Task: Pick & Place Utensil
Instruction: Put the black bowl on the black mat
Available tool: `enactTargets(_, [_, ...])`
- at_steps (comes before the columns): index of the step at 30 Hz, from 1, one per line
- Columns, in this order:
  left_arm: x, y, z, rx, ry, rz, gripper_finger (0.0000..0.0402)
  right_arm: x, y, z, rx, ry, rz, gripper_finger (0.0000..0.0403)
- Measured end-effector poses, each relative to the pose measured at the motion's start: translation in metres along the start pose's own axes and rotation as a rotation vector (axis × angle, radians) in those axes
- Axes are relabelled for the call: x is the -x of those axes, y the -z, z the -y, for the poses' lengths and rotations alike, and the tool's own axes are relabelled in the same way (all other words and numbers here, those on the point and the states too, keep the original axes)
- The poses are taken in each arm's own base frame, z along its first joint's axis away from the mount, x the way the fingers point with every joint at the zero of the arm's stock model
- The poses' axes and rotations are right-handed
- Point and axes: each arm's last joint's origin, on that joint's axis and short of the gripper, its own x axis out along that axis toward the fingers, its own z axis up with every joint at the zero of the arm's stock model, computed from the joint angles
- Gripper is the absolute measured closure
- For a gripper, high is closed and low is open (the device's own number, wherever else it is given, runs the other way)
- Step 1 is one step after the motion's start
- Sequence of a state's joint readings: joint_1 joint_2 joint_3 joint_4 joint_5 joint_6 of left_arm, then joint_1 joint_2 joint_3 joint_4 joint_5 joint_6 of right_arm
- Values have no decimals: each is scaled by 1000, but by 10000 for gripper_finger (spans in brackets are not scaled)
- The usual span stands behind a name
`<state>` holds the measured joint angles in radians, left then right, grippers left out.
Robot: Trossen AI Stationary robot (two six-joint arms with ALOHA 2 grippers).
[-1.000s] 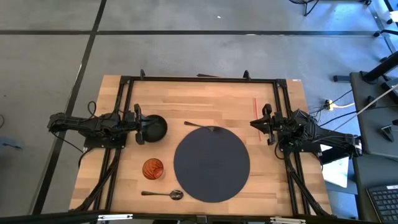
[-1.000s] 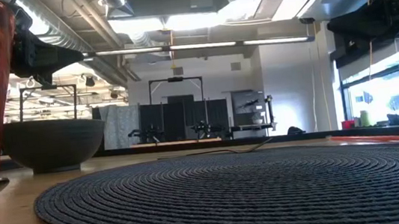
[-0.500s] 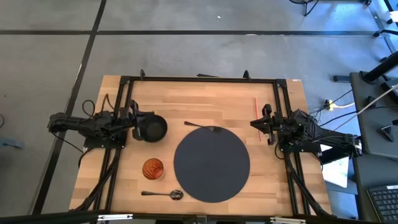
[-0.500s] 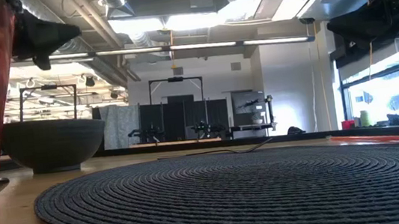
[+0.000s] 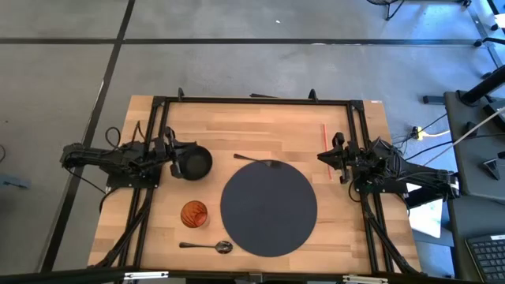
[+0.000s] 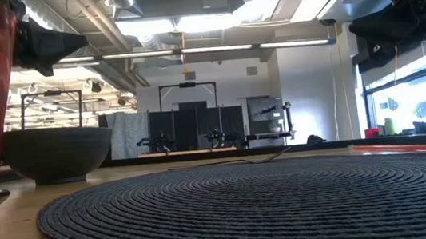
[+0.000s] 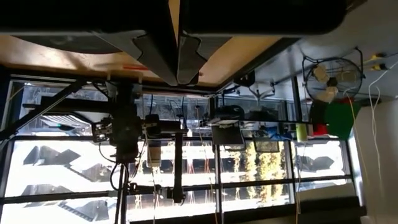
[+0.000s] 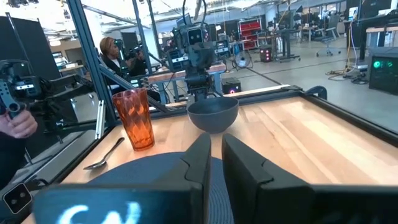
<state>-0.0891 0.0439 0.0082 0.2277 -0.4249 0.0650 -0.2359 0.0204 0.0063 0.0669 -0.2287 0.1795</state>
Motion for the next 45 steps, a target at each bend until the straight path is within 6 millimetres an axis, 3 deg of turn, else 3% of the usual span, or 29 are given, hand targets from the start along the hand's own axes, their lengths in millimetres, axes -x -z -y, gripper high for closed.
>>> enactTargets(10, [0,1,0,-106,11,-6,398,0,-1,0,6,-1,6,361])
enactTargets(45, [0,1,-1,-3,-30,-8,398,0,-1,0,6,0,7,361])
